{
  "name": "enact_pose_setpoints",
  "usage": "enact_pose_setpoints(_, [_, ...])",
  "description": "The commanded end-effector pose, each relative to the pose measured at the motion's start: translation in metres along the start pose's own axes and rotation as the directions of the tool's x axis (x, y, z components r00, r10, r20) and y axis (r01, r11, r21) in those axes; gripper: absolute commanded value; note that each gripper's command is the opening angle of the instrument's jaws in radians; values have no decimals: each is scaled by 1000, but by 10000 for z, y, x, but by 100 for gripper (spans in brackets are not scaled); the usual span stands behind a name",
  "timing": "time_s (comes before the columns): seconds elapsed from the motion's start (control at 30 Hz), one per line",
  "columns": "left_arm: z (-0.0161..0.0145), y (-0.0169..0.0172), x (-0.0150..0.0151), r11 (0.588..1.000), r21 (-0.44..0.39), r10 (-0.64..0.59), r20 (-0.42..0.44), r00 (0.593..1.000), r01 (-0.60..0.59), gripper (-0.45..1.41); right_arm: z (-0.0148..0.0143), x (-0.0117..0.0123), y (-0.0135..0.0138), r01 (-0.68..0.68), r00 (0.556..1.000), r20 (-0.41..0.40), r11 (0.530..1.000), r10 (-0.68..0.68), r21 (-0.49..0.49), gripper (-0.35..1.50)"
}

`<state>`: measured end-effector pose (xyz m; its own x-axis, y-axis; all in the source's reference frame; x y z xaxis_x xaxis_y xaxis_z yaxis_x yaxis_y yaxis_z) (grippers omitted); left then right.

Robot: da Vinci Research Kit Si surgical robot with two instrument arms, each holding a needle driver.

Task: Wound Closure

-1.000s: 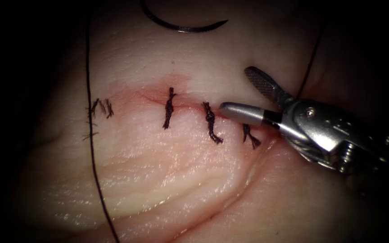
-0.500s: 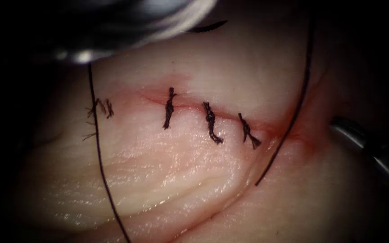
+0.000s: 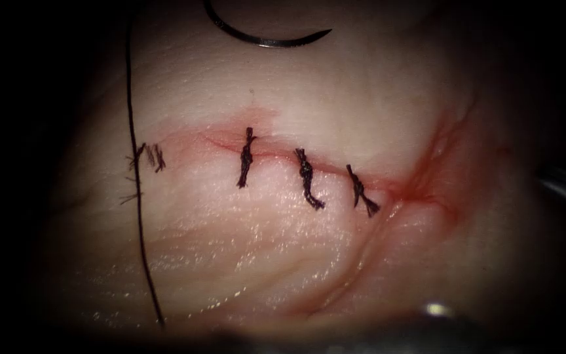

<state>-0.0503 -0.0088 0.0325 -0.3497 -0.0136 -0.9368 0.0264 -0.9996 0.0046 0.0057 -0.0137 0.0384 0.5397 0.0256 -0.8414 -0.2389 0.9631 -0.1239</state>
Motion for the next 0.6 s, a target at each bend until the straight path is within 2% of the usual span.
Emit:
enact_pose_setpoints(0.03, [11, 2, -9, 1000, -26, 11, 14, 1000, -11, -45, 10, 1, -2, 9, 1000, -2, 1000, -9, 13, -18])
enact_pose_setpoints(0.07, [16, 8, -19, 998, -62, 12, 28, 1000, -11, -33, 10, 1, -3, 11, 1000, -2, 1000, -11, 19, -18])
enact_pose_setpoints(0.1, [18, 11, -26, 996, -84, -15, 32, 999, 17, 21, 11, 1, -3, 13, 1000, -3, 999, -13, 29, -18])
enact_pose_setpoints(0.17, [21, 11, -39, 986, -127, -103, 20, 994, 105, 84, 13, 1, -7, 16, 1000, -7, 999, -16, 38, -15])
enact_pose_setpoints(0.2, [21, 8, -43, 979, -137, -152, 19, 988, 153, 106, 15, 1, -9, 18, 1000, -6, 999, -18, 43, -8])
enact_pose_setpoints(0.23, [21, 4, -47, 969, -147, -200, 20, 980, 201, 116, 17, 1, -11, 20, 1000, -3, 999, -20, 46, -5])
enact_pose_setpoints(0.27, [19, 0, -51, 961, -151, -232, 15, 973, 232, 116, 20, 1, -13, 23, 1000, -1, 998, -23, 52, 0])
enact_pose_setpoints(0.33, [13, -10, -58, 948, -134, -288, 16, 958, 287, 130, 24, 2, -16, 24, 1000, 3, 998, -25, 53, 9])
enact_pose_setpoints(0.4, [-8, -14, -66, 924, -193, -337, -4, 941, 330, 140, 26, 3, -16, 24, 1000, 4, 998, -24, 51, 34])
enact_pose_setpoints(0.43, [-16, -15, -68, 916, -205, -352, -4, 936, 344, 140, 25, 3, -16, 24, 1000, 3, 998, -24, 52, 39])
enact_pose_setpoints(0.6, [-66, -21, -73, 906, -259, -351, -21, 936, 334, 140, 22, 3, -10, 20, 1000, -3, 998, -20, 60, 39])
